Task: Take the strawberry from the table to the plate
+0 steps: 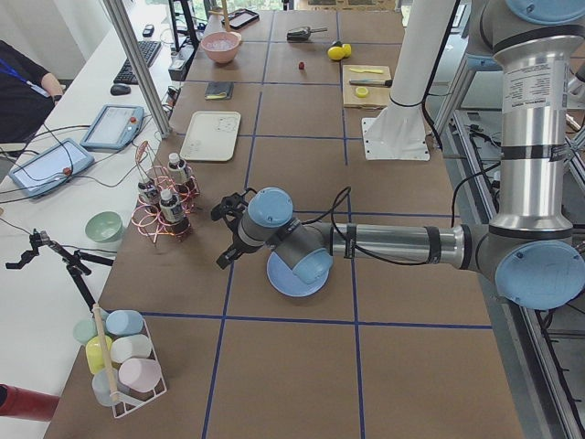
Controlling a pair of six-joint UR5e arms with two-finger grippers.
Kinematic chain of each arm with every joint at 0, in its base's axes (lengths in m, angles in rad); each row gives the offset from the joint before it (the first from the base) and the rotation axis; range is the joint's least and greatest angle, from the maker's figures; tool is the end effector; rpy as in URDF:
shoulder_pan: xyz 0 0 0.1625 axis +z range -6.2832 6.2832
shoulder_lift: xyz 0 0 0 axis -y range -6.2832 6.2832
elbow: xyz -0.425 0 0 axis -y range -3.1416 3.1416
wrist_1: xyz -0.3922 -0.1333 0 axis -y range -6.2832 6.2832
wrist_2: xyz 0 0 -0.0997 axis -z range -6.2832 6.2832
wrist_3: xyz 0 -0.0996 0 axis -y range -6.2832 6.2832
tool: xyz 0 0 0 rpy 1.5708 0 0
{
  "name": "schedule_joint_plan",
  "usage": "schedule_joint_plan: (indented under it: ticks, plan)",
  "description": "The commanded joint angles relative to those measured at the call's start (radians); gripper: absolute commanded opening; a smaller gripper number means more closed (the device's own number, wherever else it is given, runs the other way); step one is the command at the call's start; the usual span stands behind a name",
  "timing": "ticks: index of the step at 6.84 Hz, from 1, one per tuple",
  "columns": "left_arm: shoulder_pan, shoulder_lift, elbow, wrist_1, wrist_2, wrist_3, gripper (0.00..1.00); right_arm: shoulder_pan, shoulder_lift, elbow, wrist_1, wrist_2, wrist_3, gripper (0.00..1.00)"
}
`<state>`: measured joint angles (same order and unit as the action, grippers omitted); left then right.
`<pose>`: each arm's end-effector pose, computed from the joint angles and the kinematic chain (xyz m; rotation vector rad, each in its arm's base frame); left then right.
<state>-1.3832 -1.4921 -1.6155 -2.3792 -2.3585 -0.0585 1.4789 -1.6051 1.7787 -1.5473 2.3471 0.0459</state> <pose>0.0277 -0.4823 0.5800 0.6385 0.8348 0.4217 0.0189 -0.4872 0.5697 0.1334 -0.7851 -0.1200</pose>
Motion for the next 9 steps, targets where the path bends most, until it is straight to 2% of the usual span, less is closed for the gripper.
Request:
schedule_joint_plan:
  ticks: [1, 2, 4, 6, 9]
  plan:
    - [0.064, 0.012, 0.108, -0.102, 0.06, -0.156, 1.0, 0.0, -0.002, -0.002, 0.003, 0.0, 0.002, 1.0]
    - [0.102, 0.025, 0.184, -0.206, 0.141, -0.218, 0.92, 0.0, -0.002, -0.002, 0.004, 0.0, 0.002, 1.0]
    - [0.162, 0.059, 0.215, -0.314, 0.139, -0.431, 0.66, 0.0, -0.002, -0.002, 0.006, -0.002, 0.002, 1.0]
    - [0.208, 0.108, 0.217, -0.376, 0.13, -0.454, 0.64, 0.001, -0.002, -0.001, 0.009, -0.002, 0.002, 1.0]
    - [0.286, 0.11, 0.246, -0.402, 0.131, -0.452, 0.64, 0.001, -0.002, -0.002, 0.009, -0.005, 0.002, 1.0]
